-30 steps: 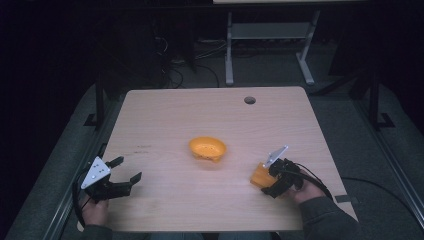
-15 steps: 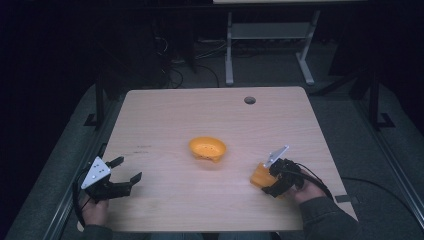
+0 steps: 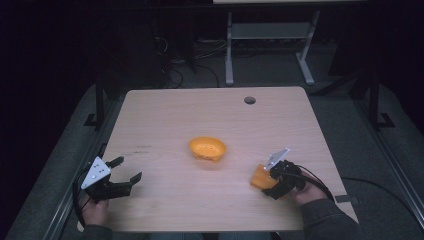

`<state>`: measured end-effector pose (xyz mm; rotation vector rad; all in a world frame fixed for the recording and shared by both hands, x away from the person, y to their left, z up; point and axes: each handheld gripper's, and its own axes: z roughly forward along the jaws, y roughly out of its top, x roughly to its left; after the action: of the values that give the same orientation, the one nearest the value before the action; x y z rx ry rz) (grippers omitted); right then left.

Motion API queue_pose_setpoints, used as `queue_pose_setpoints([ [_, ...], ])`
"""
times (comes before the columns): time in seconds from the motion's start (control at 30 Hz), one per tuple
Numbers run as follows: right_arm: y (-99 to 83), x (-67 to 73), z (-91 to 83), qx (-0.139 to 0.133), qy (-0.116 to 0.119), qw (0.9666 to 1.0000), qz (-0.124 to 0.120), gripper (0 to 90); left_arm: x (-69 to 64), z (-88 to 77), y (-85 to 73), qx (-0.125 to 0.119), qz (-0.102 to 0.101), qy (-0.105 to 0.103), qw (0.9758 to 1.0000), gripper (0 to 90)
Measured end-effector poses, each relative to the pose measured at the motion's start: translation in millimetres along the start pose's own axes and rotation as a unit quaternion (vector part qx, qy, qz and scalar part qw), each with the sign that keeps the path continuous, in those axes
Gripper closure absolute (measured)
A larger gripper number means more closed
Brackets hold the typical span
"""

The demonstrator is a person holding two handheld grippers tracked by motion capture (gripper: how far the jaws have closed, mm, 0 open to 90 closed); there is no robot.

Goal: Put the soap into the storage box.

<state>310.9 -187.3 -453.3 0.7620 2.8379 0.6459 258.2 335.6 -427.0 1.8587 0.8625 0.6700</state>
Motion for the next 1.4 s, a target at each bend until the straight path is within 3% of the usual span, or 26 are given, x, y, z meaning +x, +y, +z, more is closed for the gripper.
queue_pose_setpoints([
  [0.7, 25.1, 4.6, -20.7, -0.015, -0.006, 0.9991, -0.04, 20.4, 0.8, -0.6, 0.0, 0.0, 0.0, 0.001, 1.0, 13.9],
  [1.0, 40.5, -7.2, -27.5, -0.033, 0.006, 0.9984, -0.046, 20.4, 1.3, -1.1, -0.1, 0.001, 0.001, 0.003, 1.0, 13.9],
  [1.4, 59.6, -14.6, -31.9, -0.033, 0.007, 0.9976, -0.06, 20.4, 1.7, -1.2, -0.2, 0.0, -0.002, 0.004, 1.0, 13.9],
])
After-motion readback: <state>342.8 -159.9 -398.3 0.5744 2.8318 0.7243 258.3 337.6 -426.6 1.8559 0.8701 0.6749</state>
